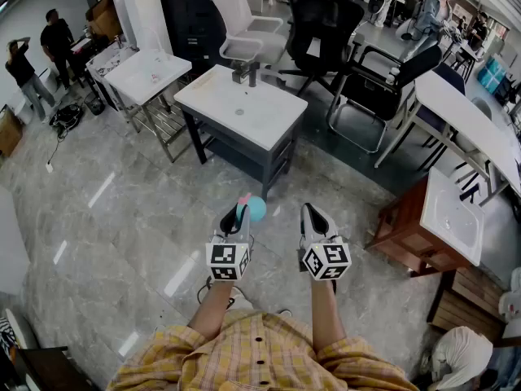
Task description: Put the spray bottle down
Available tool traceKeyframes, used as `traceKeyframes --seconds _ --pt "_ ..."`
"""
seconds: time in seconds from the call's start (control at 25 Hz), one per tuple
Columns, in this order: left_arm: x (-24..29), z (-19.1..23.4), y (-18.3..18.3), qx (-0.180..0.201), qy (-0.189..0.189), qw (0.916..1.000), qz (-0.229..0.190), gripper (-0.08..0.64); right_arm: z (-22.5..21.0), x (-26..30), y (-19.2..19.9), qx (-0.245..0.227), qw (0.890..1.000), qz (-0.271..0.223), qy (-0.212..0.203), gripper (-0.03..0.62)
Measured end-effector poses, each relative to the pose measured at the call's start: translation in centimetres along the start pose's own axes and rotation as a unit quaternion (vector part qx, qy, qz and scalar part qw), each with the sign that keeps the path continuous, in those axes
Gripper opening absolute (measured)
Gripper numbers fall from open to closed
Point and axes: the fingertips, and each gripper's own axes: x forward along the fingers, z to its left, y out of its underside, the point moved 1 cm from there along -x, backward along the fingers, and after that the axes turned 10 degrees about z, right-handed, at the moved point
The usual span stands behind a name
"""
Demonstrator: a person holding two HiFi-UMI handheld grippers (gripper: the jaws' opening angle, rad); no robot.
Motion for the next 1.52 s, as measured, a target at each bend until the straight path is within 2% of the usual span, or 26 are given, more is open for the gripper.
traceKeyframes --seconds 0.24,0.44,0.6,0.88,1.24,1.52 --pt "0.2 2.5 -0.2 -0.002 0.003 1.0 0.001 0.072 1.5 1.8 -0.1 0.005 1.0 0.0 0.004 0.002" --pt "0.9 4.8 -1.1 0.003 0.016 0.9999 -0.005 0.072 3.1 4.0 -0.7 0.019 1.0 -0.011 -0.005 0.002" --pt "1.3 6.5 -1.3 0.01 0.029 0.9995 -0.007 0.072 4.5 5.4 -1.0 0.019 1.0 -0.024 0.003 0.002" --pt "1.9 9.5 -1.3 -0.007 0.041 0.9991 -0.007 0.072 7.3 7.9 -0.8 0.009 1.0 -0.017 0.0 0.002" --pt "5.0 12.7 -1.9 -0.003 0.045 0.9989 -0.008 0.072 6.5 12.9 -1.8 0.005 1.0 -0.02 0.004 0.003" --pt "10.9 16.6 -4.1 0.015 0.049 0.9987 -0.004 0.071 4.7 20.0 -3.2 0.013 0.999 -0.03 -0.005 0.002"
